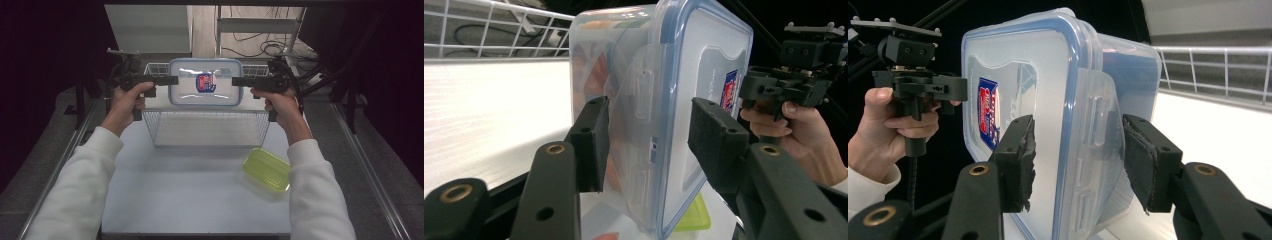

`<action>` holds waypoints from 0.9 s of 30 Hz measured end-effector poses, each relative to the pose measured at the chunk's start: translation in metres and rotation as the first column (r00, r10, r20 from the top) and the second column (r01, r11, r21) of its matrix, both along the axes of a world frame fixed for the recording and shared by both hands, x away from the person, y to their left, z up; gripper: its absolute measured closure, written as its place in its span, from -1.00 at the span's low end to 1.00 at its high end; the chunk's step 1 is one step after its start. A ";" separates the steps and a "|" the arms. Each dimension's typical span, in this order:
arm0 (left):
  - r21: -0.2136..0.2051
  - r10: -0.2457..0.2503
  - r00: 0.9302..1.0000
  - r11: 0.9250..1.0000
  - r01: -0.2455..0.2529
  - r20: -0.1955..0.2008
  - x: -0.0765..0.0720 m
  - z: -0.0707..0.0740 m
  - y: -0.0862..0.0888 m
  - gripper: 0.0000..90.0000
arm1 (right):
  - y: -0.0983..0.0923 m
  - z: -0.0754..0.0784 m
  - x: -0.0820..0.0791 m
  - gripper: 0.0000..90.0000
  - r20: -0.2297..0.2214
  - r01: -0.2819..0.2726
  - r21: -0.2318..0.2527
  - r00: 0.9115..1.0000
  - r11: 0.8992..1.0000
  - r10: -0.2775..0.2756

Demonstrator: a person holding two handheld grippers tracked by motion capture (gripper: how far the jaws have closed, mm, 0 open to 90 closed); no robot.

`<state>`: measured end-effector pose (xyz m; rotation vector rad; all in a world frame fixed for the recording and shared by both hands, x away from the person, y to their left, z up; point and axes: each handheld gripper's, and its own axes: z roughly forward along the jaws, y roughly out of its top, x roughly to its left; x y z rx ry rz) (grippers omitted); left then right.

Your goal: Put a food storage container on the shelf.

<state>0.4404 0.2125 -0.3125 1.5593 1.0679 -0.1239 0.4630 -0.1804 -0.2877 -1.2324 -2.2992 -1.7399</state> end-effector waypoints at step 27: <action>-0.065 0.048 0.990 0.996 -0.057 -0.134 0.034 -0.015 -0.003 0.13 | 0.000 -0.006 0.044 0.05 -0.259 0.078 0.004 0.963 0.997 -0.074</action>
